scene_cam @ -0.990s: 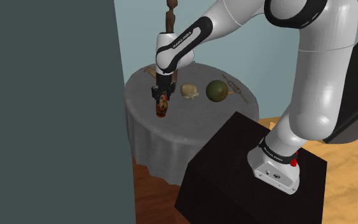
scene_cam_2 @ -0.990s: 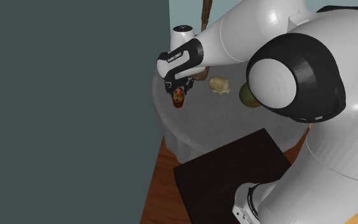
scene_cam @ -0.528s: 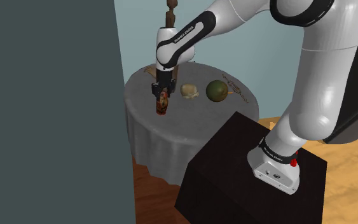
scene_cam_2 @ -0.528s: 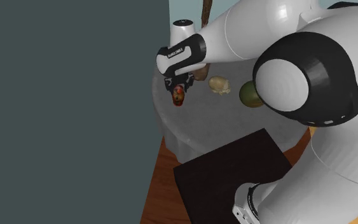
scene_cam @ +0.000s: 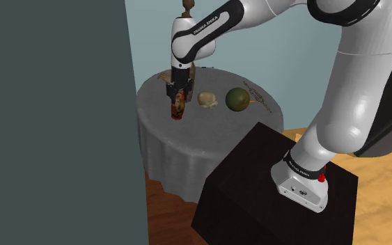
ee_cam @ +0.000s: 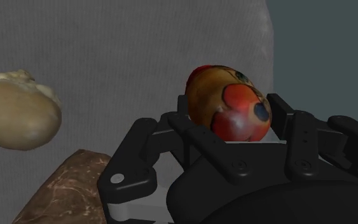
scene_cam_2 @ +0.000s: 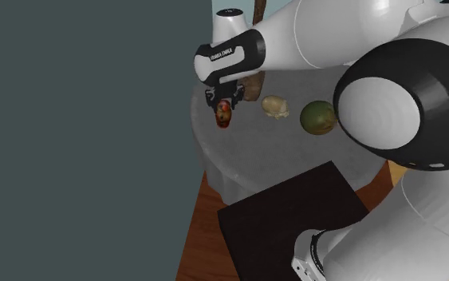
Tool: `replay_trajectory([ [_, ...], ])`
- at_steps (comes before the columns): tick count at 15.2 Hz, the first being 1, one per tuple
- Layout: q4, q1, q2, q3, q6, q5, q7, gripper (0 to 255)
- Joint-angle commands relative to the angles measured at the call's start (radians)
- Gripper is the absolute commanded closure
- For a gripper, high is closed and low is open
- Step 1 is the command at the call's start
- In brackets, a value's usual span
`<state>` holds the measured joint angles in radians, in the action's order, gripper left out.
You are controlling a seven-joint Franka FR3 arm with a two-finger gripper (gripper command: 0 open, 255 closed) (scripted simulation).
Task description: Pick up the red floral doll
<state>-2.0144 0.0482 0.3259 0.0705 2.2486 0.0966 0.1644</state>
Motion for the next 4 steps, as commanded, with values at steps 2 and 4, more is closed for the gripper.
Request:
replay_trajectory([
  [2,0.007,-0.001,-0.027,0.000,-0.034,0.000,0.002,255],
  [4,0.008,-0.001,-0.028,0.000,-0.036,0.000,0.003,255],
])
